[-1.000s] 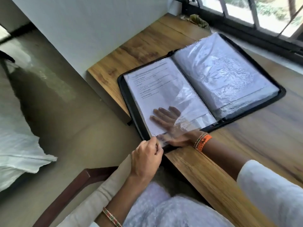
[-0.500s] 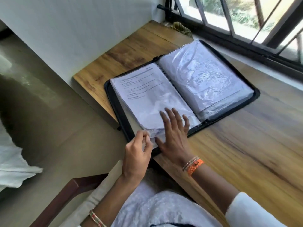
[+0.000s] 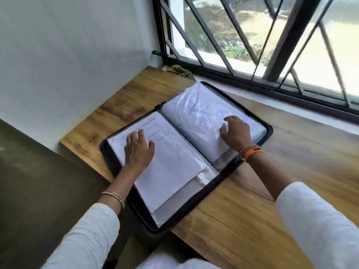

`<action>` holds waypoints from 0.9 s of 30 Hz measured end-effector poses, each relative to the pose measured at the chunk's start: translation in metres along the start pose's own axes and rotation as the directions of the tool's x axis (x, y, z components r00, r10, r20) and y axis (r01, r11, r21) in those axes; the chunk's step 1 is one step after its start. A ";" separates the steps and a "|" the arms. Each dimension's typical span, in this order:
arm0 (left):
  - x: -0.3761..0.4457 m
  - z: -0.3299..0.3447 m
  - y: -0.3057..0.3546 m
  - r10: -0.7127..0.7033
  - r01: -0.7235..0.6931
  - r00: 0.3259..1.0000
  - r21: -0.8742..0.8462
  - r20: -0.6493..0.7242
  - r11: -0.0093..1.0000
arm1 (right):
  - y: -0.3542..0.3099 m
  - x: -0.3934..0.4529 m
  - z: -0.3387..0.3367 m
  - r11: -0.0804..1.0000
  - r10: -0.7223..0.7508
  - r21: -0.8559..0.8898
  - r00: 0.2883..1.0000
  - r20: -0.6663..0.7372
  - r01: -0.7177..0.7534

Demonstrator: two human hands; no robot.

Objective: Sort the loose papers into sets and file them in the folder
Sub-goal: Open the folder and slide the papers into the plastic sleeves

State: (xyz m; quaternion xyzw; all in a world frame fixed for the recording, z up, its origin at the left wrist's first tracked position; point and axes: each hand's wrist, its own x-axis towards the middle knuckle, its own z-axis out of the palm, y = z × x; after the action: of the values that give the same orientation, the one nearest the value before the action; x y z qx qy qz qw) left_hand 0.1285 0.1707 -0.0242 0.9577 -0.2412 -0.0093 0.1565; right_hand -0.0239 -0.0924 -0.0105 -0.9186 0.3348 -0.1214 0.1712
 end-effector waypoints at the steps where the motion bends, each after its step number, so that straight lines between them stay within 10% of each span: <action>1: 0.018 0.000 0.013 0.094 -0.094 0.995 0.001 0.039 0.996 | 0.011 0.015 -0.001 0.993 0.094 -0.077 0.996 -0.005 -0.095; 8: 0.097 0.033 0.082 0.275 -0.341 0.813 0.037 0.514 0.940 | 0.081 0.066 -0.006 0.897 0.440 -0.037 0.898 -0.025 -0.441; 16: 0.096 0.065 0.084 0.323 -0.380 0.841 0.050 0.433 0.924 | 0.101 0.098 -0.028 0.896 0.430 0.014 0.874 0.228 -0.445; 20: 0.095 0.070 0.104 0.387 -0.426 0.825 0.003 0.412 0.905 | 0.091 0.105 -0.061 0.889 0.455 -0.017 0.888 -0.072 -0.457; 23: 0.085 0.064 0.130 0.559 -0.556 0.657 -0.176 0.505 0.812 | 0.082 0.111 -0.122 0.934 0.294 -0.083 0.880 -0.373 -0.348; 25: 0.072 0.056 0.151 0.648 -0.399 0.558 -0.517 0.519 0.758 | 0.076 0.107 -0.166 0.957 0.141 -0.149 0.849 -0.509 -0.248; 27: 0.056 0.048 0.165 0.609 0.138 0.545 -0.777 0.577 0.614 | 0.067 0.089 -0.193 0.948 -0.037 -0.277 0.814 -0.579 -0.155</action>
State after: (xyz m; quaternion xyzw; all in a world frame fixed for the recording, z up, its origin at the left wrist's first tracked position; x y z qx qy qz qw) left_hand 0.0976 -0.0066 -0.0166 0.6378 -0.3995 -0.5162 0.4088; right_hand -0.0615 -0.2438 0.1489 -0.8426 0.4144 -0.3341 -0.0818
